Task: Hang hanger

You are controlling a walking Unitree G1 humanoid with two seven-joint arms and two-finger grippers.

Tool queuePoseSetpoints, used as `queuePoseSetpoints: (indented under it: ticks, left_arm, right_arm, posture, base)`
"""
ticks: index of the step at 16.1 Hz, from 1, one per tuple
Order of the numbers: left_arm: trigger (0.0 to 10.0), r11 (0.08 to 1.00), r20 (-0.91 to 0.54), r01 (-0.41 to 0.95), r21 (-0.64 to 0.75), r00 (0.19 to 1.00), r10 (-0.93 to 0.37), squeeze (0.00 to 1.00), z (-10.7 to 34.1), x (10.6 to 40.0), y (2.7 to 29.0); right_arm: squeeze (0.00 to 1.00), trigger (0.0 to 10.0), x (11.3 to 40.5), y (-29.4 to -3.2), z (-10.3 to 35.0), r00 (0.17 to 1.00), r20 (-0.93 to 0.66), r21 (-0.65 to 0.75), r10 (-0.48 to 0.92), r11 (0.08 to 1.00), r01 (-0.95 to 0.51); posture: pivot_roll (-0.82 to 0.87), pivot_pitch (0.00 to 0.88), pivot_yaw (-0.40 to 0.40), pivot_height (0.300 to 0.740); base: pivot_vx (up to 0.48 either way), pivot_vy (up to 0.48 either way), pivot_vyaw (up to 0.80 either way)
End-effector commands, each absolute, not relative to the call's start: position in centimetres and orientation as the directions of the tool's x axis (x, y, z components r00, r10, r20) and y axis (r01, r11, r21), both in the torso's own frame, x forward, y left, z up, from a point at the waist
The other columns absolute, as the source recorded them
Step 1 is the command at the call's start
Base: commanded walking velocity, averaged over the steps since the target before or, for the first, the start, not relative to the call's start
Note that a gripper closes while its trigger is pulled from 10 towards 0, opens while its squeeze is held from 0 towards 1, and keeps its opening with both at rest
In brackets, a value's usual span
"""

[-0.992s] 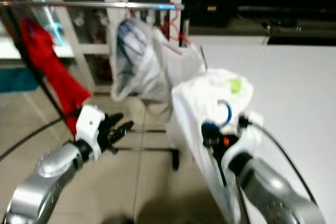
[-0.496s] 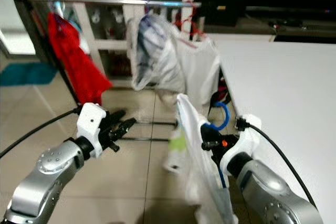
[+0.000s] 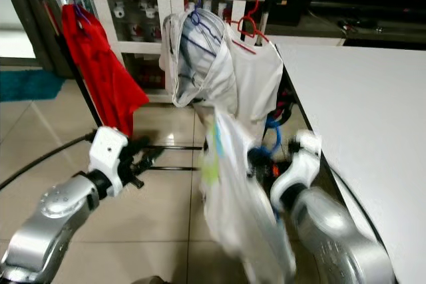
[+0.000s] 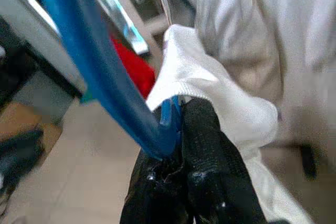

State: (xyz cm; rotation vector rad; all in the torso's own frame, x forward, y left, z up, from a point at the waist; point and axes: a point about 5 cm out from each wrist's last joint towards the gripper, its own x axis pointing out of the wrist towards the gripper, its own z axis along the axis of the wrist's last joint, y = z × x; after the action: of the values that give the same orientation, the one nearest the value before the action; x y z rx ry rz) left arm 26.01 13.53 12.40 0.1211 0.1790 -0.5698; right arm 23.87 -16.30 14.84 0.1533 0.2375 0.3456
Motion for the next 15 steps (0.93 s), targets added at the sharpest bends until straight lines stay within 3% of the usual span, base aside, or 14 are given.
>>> queuePoseSetpoints:
  ticks: [1, 3, 4, 6, 10, 13, 14, 15]
  left_arm:
    - [10.0, 0.821, -0.197, 0.566, 0.080, 0.816, -0.543, 0.00, 12.5, 26.5, 12.9]
    - [10.0, 0.766, -0.146, 0.641, 0.046, 0.763, -0.630, 0.00, 13.6, 27.5, 11.1]
    - [10.0, 0.744, -0.121, 0.668, 0.029, 0.741, -0.660, 1.00, 14.1, 27.8, 10.3]
    - [10.0, 0.669, -0.031, 0.743, -0.032, 0.668, -0.744, 1.00, 15.2, 27.9, 8.1]
    - [10.0, 0.543, 0.007, 0.824, -0.160, 0.551, -0.834, 1.00, 15.3, 27.2, 5.9]
    - [10.0, 0.590, -0.032, 0.793, -0.152, 0.593, -0.805, 1.00, 14.6, 27.8, 6.1]
    - [10.0, 0.623, -0.057, 0.768, -0.150, 0.623, -0.781, 0.86, 14.3, 28.3, 6.3]
    - [10.0, 0.639, -0.070, 0.756, -0.142, 0.636, -0.768, 0.00, 14.1, 28.6, 6.5]
  right_arm:
    - [0.00, 10.0, 24.6, -15.9, 15.2, 0.919, -0.168, 0.196, 0.358, 0.925, -0.325]
    - [0.00, 10.0, 26.0, -14.8, 15.2, 0.902, -0.144, 0.236, 0.407, 0.899, -0.368]
    - [0.00, 10.0, 26.5, -14.3, 15.4, 0.897, -0.133, 0.245, 0.421, 0.891, -0.381]
    - [0.00, 10.0, 28.0, -12.9, 16.3, 0.899, -0.093, 0.250, 0.428, 0.884, -0.395]
    - [0.00, 10.0, 29.8, -11.7, 17.1, 0.920, -0.067, 0.252, 0.387, 0.899, -0.359]
    - [0.00, 10.0, 30.0, -11.3, 17.4, 0.918, -0.059, 0.258, 0.392, 0.894, -0.366]
    - [0.00, 10.0, 30.1, -11.1, 17.6, 0.916, -0.052, 0.265, 0.398, 0.890, -0.372]
    - [0.00, 10.0, 30.2, -10.9, 17.7, 0.913, -0.046, 0.274, 0.405, 0.884, -0.379]
  posture:
    - [-0.08, 0.000, -0.002, 0.740]
    - [-0.08, 0.000, -0.012, 0.740]
    - [-0.07, 0.000, -0.019, 0.740]
    - [-0.08, 0.000, -0.023, 0.740]
    - [-0.10, 0.000, -0.026, 0.740]
    - [-0.10, 0.000, -0.027, 0.740]
    - [-0.10, 0.000, -0.027, 0.740]
    - [-0.10, 0.000, -0.027, 0.740]
  base:
    - [0.000, 0.000, 0.00]
    - [0.000, 0.000, 0.00]
    - [0.000, 0.000, 0.00]
    - [0.000, 0.000, 0.00]
    - [0.000, 0.000, 0.00]
    - [0.000, 0.000, 0.00]
    - [0.000, 0.000, 0.00]
    - [0.000, 0.000, 0.00]
